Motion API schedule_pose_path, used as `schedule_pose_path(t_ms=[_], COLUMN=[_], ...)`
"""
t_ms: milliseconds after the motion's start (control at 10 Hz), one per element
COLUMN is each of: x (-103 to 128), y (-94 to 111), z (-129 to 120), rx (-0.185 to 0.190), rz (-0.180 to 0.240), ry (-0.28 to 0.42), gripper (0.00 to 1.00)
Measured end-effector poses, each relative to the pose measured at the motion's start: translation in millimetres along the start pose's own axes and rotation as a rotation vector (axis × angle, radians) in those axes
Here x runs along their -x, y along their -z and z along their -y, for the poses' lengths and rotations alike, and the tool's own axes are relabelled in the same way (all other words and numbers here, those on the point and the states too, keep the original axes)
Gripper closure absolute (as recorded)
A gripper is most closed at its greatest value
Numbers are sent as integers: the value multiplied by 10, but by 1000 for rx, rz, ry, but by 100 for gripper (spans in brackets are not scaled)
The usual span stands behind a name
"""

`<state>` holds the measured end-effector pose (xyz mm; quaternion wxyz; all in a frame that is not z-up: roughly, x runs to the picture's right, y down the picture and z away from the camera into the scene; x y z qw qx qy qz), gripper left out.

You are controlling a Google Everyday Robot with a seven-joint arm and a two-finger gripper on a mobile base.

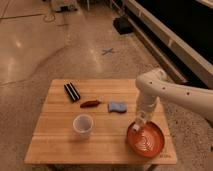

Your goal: Place the bottle in the ceramic bowl

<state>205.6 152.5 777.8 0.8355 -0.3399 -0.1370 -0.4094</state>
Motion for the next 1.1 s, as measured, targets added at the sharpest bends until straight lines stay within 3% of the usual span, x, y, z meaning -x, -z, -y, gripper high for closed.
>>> schedule_pose_path(t_ms=[1100], x=[107], y=[-197], z=[46], rx=[-7], rz=[-1], ry=[32], gripper=[38])
